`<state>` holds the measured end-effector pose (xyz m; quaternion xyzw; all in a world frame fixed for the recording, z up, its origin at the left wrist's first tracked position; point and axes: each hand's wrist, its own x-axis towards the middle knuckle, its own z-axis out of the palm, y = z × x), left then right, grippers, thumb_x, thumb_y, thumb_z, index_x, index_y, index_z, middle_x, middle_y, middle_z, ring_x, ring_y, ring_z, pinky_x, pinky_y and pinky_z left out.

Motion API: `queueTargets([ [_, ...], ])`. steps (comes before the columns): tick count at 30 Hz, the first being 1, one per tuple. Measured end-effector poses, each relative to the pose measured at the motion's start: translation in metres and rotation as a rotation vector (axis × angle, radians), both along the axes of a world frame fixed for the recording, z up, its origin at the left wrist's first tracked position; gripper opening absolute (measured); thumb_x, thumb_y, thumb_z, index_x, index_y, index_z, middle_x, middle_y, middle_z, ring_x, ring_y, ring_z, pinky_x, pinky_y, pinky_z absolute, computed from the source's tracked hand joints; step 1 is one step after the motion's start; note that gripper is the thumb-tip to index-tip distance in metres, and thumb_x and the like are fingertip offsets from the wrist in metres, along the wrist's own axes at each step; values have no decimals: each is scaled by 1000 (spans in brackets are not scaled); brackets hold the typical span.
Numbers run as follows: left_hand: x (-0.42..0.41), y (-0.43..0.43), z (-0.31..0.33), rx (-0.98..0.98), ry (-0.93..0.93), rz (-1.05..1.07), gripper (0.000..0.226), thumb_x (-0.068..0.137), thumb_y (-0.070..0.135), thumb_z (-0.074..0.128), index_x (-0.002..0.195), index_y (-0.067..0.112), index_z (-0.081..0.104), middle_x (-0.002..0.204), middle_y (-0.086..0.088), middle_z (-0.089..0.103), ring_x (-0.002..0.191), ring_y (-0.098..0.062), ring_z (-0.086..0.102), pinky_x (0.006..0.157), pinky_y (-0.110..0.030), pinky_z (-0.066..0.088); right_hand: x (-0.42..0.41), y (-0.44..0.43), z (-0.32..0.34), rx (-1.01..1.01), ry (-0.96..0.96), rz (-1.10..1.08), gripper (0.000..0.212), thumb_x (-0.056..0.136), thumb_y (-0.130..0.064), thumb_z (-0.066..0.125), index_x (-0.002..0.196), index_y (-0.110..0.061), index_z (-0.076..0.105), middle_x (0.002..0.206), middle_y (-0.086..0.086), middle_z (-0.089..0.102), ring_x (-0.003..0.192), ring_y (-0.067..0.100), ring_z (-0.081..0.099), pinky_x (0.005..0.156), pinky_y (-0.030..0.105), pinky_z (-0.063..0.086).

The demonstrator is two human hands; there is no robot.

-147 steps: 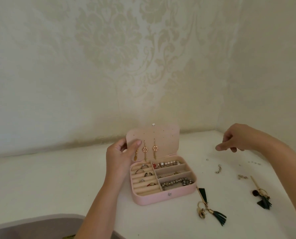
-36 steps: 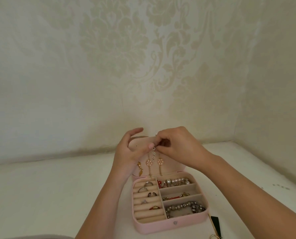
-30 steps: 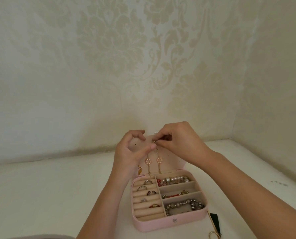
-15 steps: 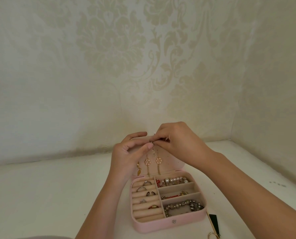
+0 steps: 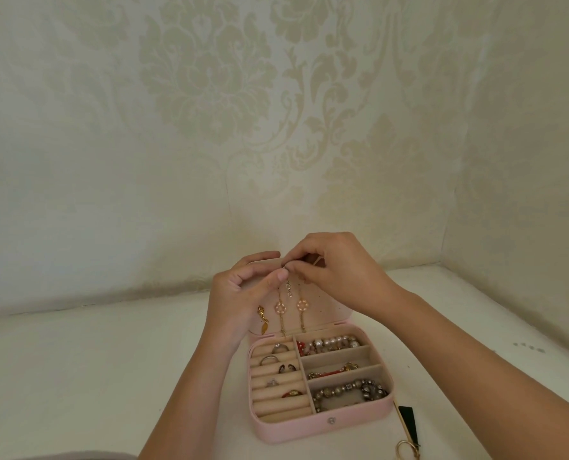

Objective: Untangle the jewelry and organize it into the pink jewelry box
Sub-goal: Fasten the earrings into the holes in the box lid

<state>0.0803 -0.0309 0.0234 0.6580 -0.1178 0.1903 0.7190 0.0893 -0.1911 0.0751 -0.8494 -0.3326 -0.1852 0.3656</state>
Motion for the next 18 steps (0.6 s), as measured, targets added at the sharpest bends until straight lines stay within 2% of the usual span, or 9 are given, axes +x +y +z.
queueTargets([
  [5,-2,1,1,13,-3,-12,17,63,22,75,80,19,78,106,-1,70,100,-10,66,80,-20,52,-3,0,1,-71,-49,-4,7,86,-18,64,87,-15,71,80,-10,62,71,3,57,67,15,45],
  [12,-4,2,3,5,3,-73,18,67,19,73,84,19,78,112,-1,69,105,-11,64,79,-18,51,-1,-1,-2,-77,-115,39,7,87,-17,64,88,-12,69,79,-15,54,69,0,54,69,18,46],
  [18,-4,3,2,29,2,-73,15,67,21,74,81,22,79,111,1,69,108,-12,63,86,-25,50,3,-3,-6,-18,-94,65,7,85,-13,66,90,-12,71,81,-14,58,73,3,57,71,17,48],
])
